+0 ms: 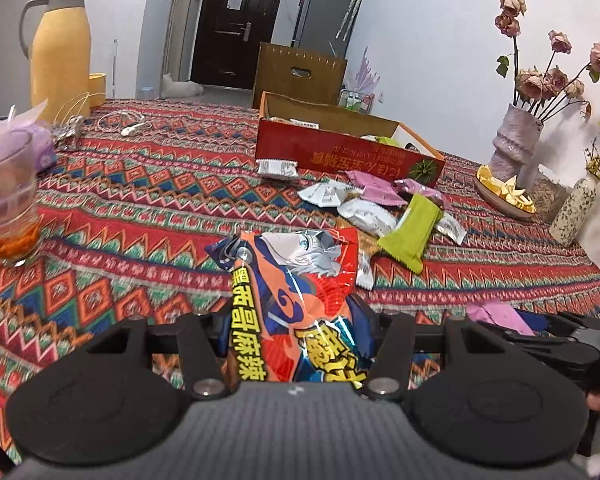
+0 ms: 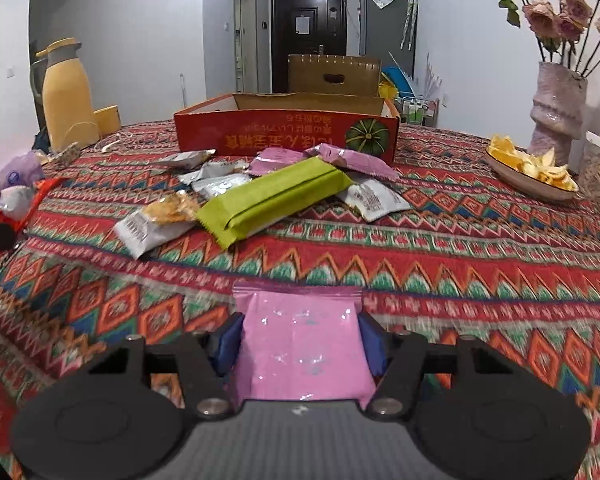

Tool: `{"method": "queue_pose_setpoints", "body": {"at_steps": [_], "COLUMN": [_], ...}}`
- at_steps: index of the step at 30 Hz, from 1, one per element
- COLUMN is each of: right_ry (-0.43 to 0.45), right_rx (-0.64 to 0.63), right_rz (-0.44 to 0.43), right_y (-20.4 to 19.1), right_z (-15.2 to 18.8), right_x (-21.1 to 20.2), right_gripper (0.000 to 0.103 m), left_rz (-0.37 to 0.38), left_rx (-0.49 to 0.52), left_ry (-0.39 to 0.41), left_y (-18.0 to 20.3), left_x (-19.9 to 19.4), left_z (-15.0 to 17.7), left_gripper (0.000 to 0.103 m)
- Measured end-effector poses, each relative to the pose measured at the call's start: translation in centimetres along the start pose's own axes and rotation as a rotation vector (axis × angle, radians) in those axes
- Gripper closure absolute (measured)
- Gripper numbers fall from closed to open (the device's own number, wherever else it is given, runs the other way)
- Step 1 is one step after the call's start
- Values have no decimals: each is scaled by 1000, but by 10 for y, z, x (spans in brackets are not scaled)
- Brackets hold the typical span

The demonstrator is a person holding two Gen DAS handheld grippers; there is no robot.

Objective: Organize snacks
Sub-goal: 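Carry the chip bag and pink packet into the box and open both grippers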

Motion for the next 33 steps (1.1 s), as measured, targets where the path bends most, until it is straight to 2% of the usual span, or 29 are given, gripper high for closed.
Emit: {"method": "queue_pose_setpoints", "body": {"at_steps": [5, 11, 15, 19, 22, 26, 29, 33], "right_ry": [3, 23, 30, 83, 153, 224, 220, 131], "right_rx": [24, 35, 38, 8, -25, -38, -15, 71], "right_rz": [3, 19, 4, -44, -86, -121, -145, -129], "right_y": [1, 7, 7, 9, 17, 30, 39, 51], "right_z": [16, 14, 7, -29, -79, -155, -205, -252], "right_x": [-39, -51, -48, -45, -36, 1, 56, 164], "right_gripper": [44, 44, 44, 44, 44, 44, 44, 44], "left_rz": [20, 30, 43, 94, 89, 85, 53, 50], "left_rx": [-2, 6, 36, 41, 73, 85, 72, 109], "left_ry": [-23, -11, 31, 99, 140, 132, 93, 40], "left_y": [5, 9, 10, 8, 9, 16, 17, 20], "left_x": [-10, -9, -6, 11, 42, 119, 188, 282], "left_z": [15, 10, -17, -75, -123, -186, -216, -229], "left_gripper": [48, 48, 48, 48, 48, 48, 48, 48]}}
Point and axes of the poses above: each gripper's, at about its wrist camera, not at the fingertips, and x roughly the way its jaws point, y to its right, z to its underside, the point moved 6 cm from there along x, roughly the way its jaws point, and after that the axes turned 8 degrees about y, right-handed, at the moved point
